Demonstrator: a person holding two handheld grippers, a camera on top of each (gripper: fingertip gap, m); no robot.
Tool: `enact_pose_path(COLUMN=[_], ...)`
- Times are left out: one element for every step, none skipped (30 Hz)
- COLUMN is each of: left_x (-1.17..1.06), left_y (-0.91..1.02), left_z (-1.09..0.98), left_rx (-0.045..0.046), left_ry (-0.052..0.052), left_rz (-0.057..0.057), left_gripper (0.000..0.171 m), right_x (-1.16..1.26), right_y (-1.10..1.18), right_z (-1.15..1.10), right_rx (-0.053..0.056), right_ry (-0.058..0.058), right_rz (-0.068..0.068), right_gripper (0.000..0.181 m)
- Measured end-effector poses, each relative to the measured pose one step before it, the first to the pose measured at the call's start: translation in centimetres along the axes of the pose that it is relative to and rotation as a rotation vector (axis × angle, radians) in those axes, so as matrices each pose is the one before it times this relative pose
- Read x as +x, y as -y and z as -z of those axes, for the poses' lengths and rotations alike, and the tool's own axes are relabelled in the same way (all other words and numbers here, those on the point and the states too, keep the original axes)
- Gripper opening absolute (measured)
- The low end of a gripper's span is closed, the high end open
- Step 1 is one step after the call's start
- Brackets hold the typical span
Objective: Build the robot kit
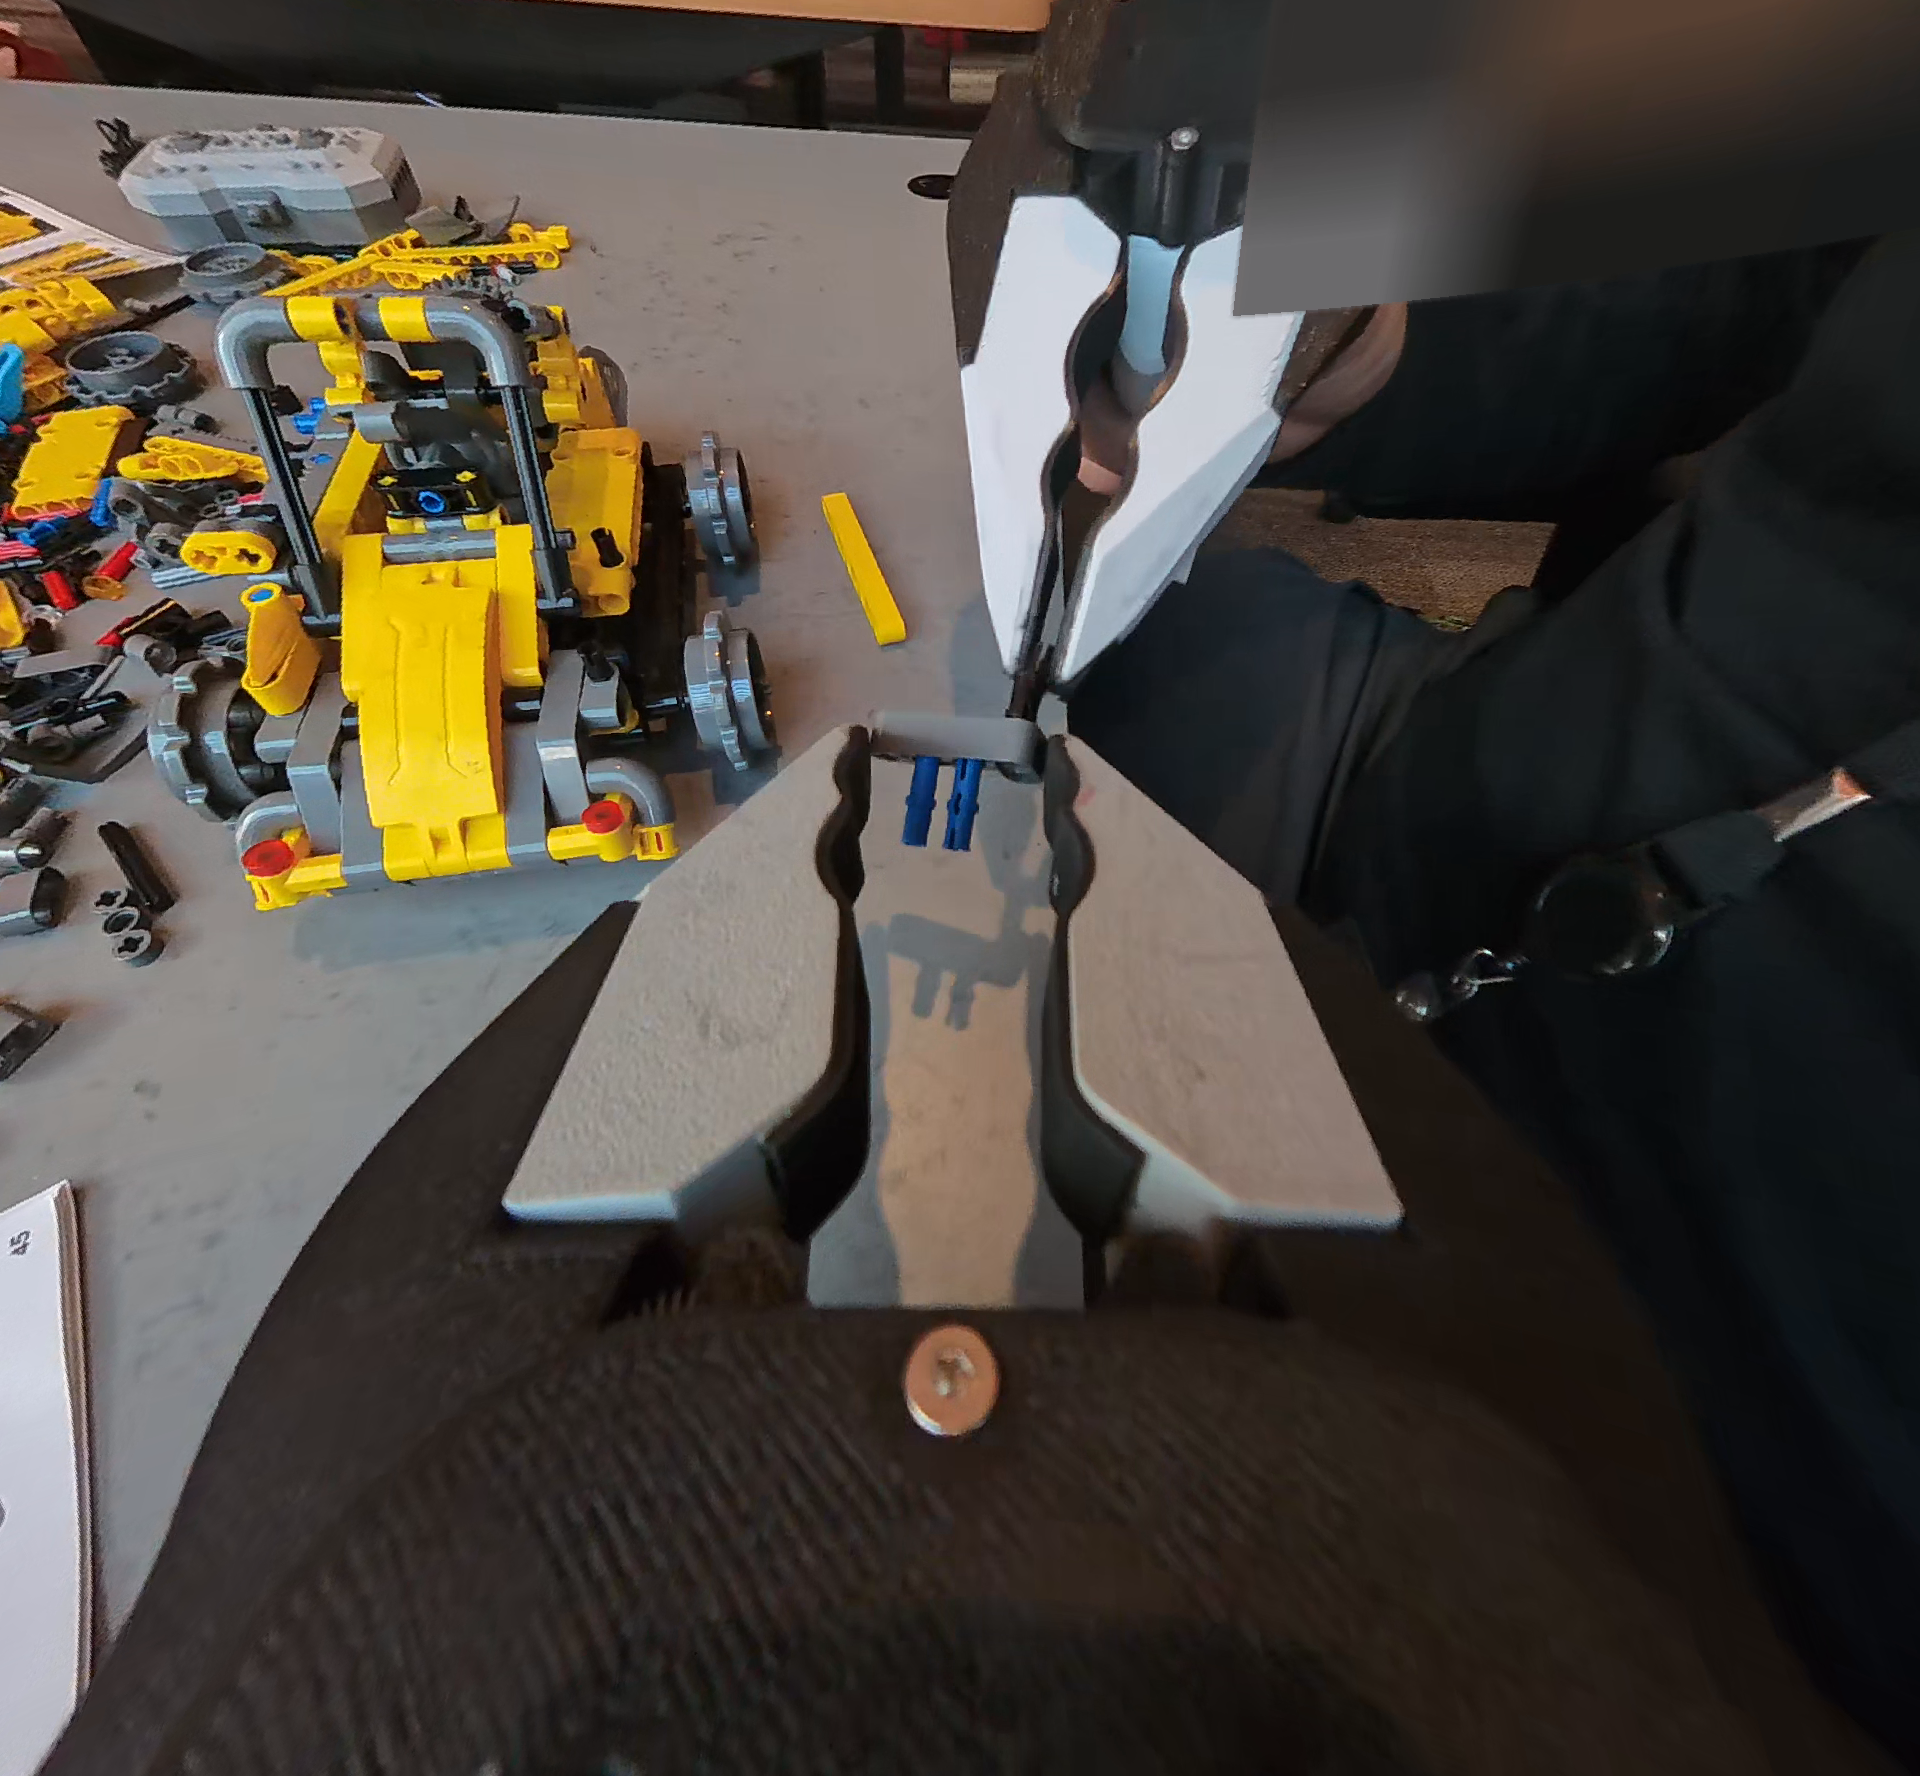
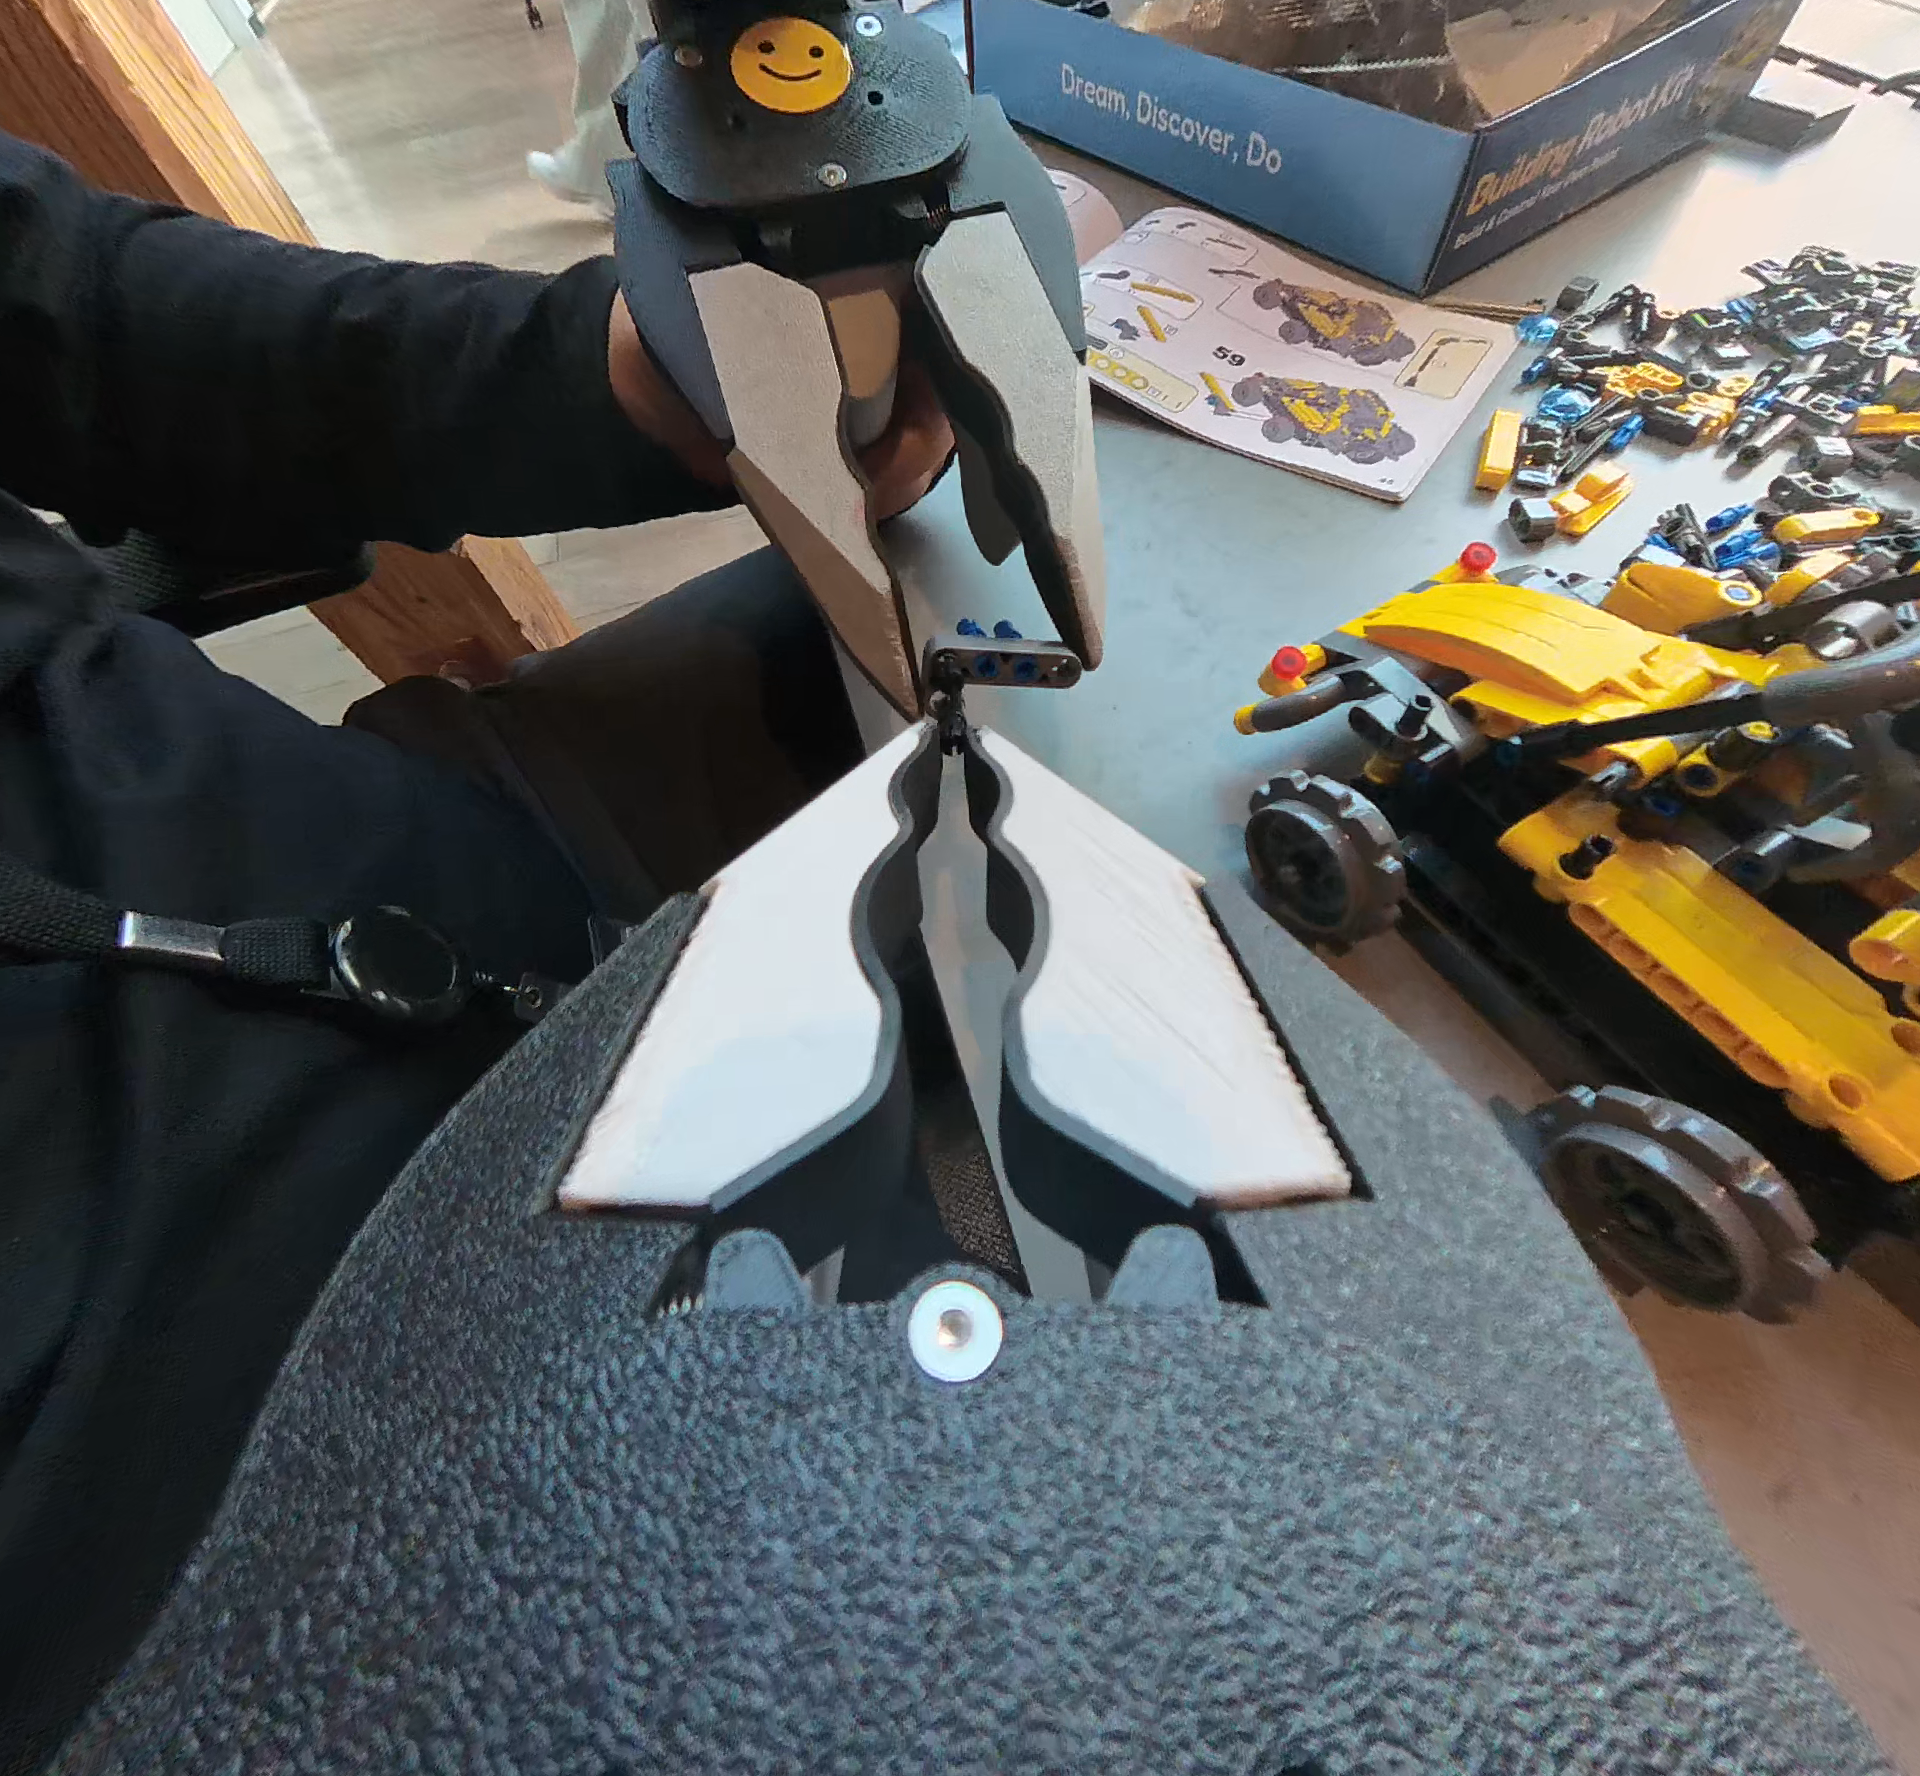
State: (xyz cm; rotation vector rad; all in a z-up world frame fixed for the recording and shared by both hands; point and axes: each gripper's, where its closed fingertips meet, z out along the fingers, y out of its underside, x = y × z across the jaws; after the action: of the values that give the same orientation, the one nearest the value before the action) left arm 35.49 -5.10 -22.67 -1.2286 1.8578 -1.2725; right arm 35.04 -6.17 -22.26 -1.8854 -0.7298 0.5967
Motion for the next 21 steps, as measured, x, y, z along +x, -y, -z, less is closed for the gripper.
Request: enact_pose_path(left_x=[0.026, 0.104, 0.048, -0.017, -0.043, 0.001, 0.002, -0.061, -0.039, 0.001, -0.047, -0.015, 0.025, 0.014, 0.013, 0.051, 0.056, 0.044, 0.054, -0.011, -0.037], left_y=[0.033, 0.029, 0.004, -0.049, -0.048, -0.015, -0.008, -0.024, -0.041, -0.052, -0.064, -0.052, -0.075, -0.054, -0.077, -0.099, -0.088, -0.080, -0.056, -0.054, -0.041], left_z=[0.025, 0.016, -0.012, -0.010, -0.032, -0.024, -0.030, -0.028, -0.031, -0.047, -0.036, -0.045, -0.055, -0.057, -0.063, -0.081, -0.080, -0.095, -0.098, -0.080, -0.033], left_rx=[0.00298, 0.00248, 0.00008, -0.00375, -0.00362, -0.00127, -0.00097, -0.00243, -0.00328, -0.00392, -0.00544, -0.00454, -0.00600, -0.00509, -0.00664, -0.00856, -0.00767, -0.00672, -0.00559, -0.00579, -0.00345], left_ry=[-0.0007, -0.0046, -0.0008, 0.0026, 0.0032, -0.0003, -0.0010, 0.0028, -0.0006, -0.0026, 0.0021, 0.0023, -0.0006, 0.0018, 0.0008, -0.0023, -0.0033, -0.0024, -0.0016, 0.0025, 0.0024], left_rz=[-0.0007, -0.0013, -0.0017, -0.0012, 0.0007, 0.0002, 0.0007, 0.0031, 0.0045, 0.0042, 0.0022, -0.0003, -0.0024, -0.0025, -0.0022, -0.0022, -0.0010, 0.0012, 0.0009, 0.0006, 0.0000], left_gripper=[0.031, 0.031, 0.031, 0.031, 0.031, 0.031, 0.031, 0.031, 0.031, 0.031, 0.031, 0.031, 0.031, 0.031, 0.031, 0.031, 0.031, 0.031, 0.031, 0.031, 0.031], right_x=[-0.044, -0.112, -0.064, -0.014, 0.013, -0.014, -0.004, 0.022, -0.020, 0.006, 0.040, 0.043, -0.010, -0.018, 0.002, -0.025, -0.053, -0.027, 0.027, 0.126, 0.140], right_y=[0.029, 0.096, 0.048, -0.041, -0.056, -0.047, -0.047, -0.048, 0.007, -0.022, -0.101, -0.098, -0.105, -0.092, -0.080, -0.083, -0.081, -0.146, -0.107, -0.027, -0.017], right_z=[-0.051, -0.039, -0.074, -0.081, -0.057, -0.003, 0.020, 0.026, 0.014, -0.016, -0.039, -0.028, -0.005, -0.016, -0.003, -0.011, -0.007, 0.020, 0.051, 0.059, 0.032], right_rx=[0.0042, 0.0068, 0.0019, -0.0034, -0.0028, -0.0031, -0.0043, -0.0060, -0.0022, -0.0032, -0.0075, -0.0060, -0.0068, -0.0061, -0.0055, -0.0062, -0.0059, -0.0119, -0.0113, -0.0077, -0.0068], right_ry=[-0.0010, 0.0034, 0.0018, -0.0007, -0.0030, 0.0001, 0.0001, -0.0026, -0.0018, -0.0038, -0.0039, -0.0041, -0.0002, 0.0010, 0.0002, 0.0026, 0.0040, 0.0026, -0.0024, -0.0089, -0.0093], right_rz=[0.0024, 0.0000, -0.0007, 0.0020, 0.0044, 0.0031, 0.0037, 0.0062, 0.0079, 0.0074, 0.0076, 0.0076, 0.0080, 0.0063, 0.0057, 0.0064, 0.0063, 0.0138, 0.0167, 0.0119, 0.0059], right_gripper=[0.004, 0.004, 0.004, 0.004, 0.004, 0.004, 0.004, 0.004, 0.004, 0.004, 0.004, 0.004, 0.004, 0.004, 0.004, 0.004, 0.004, 0.004, 0.004, 0.004, 0.004])
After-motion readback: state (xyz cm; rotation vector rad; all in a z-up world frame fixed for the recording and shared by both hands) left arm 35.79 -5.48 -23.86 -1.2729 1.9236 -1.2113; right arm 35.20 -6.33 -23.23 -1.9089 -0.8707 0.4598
